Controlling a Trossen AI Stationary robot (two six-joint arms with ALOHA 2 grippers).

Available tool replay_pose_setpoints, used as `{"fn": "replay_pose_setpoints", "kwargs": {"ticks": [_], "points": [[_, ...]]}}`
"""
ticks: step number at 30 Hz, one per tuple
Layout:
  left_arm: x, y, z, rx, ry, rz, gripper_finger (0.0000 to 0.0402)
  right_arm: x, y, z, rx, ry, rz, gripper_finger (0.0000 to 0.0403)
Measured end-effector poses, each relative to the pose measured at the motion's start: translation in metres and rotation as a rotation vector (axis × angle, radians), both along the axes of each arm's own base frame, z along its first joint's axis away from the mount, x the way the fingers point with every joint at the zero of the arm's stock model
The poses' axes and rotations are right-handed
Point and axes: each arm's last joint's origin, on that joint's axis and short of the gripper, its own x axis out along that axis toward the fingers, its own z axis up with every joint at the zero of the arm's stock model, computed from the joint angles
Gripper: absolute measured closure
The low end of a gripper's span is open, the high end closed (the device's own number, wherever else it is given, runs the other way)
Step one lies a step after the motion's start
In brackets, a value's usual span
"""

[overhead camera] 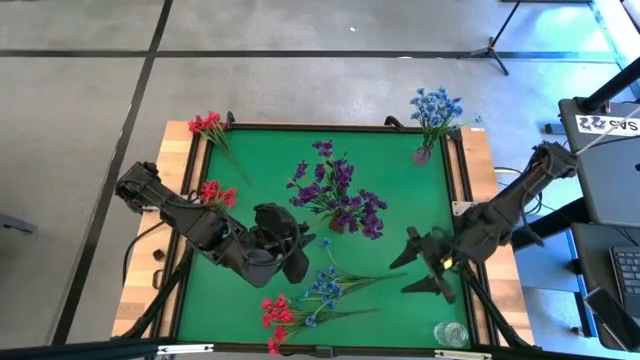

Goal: Sort flowers into vase by color
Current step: Put the blue flowers into the violet vase

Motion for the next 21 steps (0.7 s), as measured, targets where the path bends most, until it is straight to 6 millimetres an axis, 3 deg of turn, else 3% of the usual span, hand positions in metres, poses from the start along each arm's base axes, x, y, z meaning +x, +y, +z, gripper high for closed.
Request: {"fn": "replay_pose_setpoints", "kwargs": {"ticks": [12, 16, 21], "points": [[-0.01, -0.004, -0.008, -0.001, 0.14, -0.082, 0.0282, 0.034, 0.042, -0.013, -0.384, 0.295, 0.051, 0.0114], [-0.015, -0.013, -0.009, -0.013, 0.162, -0.133, 0.0282, 0.041, 0.057, -0.039, -0.497, 0.365, 0.056, 0.0114], [-0.026, -0.024, -0.012, 0.008, 0.199, -0.179, 0.0282, 0.055, 0.07, -0.066, -0.503, 0.437, 0.039, 0.0114]]}}
